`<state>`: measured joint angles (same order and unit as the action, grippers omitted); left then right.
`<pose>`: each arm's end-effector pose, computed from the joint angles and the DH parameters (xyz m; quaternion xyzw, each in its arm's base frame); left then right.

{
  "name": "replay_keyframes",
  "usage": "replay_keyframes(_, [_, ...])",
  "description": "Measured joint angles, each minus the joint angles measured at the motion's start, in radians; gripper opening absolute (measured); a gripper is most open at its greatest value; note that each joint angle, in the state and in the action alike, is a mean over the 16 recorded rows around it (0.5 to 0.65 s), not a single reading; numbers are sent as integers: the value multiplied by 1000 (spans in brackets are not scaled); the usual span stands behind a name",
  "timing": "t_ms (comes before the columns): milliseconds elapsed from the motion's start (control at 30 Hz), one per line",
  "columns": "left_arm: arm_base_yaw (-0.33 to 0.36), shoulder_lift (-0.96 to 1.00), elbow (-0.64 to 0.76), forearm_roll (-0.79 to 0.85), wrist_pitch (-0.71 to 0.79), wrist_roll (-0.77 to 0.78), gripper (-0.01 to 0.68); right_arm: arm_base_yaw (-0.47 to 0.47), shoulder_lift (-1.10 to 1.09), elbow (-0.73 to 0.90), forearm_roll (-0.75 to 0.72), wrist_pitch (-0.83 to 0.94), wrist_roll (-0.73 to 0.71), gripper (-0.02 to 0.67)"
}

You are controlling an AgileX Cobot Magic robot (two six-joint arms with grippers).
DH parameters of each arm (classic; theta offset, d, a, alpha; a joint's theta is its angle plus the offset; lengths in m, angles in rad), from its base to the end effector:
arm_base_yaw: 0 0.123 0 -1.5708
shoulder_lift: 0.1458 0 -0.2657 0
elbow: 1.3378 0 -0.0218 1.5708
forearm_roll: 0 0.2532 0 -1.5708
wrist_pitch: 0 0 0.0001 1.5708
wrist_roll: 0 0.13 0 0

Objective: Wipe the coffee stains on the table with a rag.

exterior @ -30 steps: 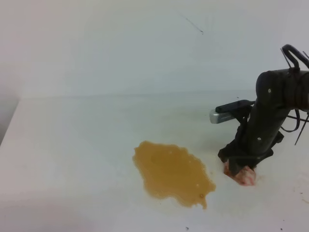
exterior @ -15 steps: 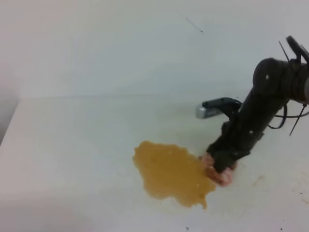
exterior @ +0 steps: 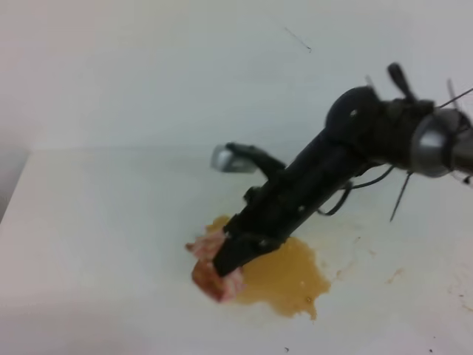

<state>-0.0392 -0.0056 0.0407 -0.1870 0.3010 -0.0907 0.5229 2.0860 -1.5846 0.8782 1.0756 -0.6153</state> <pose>0.1142 -0.0117 0.1636 -0.0736 0.7843 -0.1161 0.6049 0.3292 0.2914 0.1591 -0.3301 0.8625 0.3798 0.0542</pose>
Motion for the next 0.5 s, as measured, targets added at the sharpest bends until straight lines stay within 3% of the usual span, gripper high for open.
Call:
replay_keyframes(233, [0,0,0,0,0,0,0,69,62,0,-23,-40,13,-2])
replay_keyframes(500, [0,0,0,0,0,0,0,50,122,-1,-143,-62,90,-2])
